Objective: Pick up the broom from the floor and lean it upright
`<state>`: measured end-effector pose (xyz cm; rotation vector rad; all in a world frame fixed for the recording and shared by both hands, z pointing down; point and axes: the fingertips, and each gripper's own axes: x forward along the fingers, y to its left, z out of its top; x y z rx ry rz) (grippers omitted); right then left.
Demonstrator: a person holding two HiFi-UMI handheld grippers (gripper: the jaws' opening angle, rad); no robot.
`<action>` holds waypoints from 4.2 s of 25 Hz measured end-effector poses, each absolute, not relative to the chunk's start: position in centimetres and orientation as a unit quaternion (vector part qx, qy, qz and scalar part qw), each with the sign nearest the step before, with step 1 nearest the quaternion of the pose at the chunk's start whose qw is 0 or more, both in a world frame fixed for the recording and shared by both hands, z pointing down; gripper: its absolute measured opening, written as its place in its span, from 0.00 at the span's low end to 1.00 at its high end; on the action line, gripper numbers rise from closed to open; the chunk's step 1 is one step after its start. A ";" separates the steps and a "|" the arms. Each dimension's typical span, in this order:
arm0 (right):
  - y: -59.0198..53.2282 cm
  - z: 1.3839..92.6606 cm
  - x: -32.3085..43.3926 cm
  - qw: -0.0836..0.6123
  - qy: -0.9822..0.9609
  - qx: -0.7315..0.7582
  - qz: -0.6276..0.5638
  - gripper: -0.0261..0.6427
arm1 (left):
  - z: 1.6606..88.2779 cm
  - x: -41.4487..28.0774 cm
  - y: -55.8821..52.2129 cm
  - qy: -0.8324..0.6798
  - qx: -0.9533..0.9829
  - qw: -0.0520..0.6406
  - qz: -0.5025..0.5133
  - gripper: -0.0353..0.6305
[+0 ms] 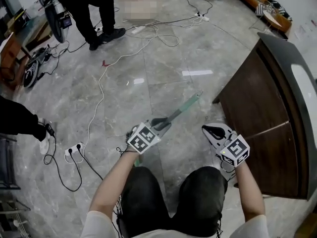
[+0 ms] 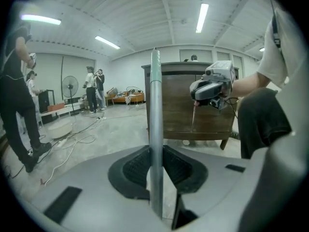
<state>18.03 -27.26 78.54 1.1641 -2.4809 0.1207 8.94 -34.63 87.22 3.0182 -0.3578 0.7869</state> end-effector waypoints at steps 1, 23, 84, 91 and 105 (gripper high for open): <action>-27.1 78.3 18.6 0.199 -0.884 0.422 0.043 0.04 | 87.1 10.2 -34.5 -0.105 0.963 -0.001 0.250 0.17; -19.9 76.2 32.7 0.200 -0.798 0.566 0.060 0.04 | 85.9 35.3 -28.2 0.014 0.978 0.034 0.204 0.16; -21.2 78.8 29.5 0.155 -0.795 0.581 0.081 0.04 | 82.4 26.1 -24.9 0.020 0.996 -0.006 0.085 0.10; -23.0 81.5 28.3 0.156 -0.807 0.561 0.093 0.04 | 84.6 26.3 -25.0 0.011 0.996 0.036 0.081 0.07; -21.1 60.8 29.8 0.149 -0.786 0.569 0.191 0.04 | 62.2 24.6 -24.0 -0.025 0.986 0.105 0.128 0.06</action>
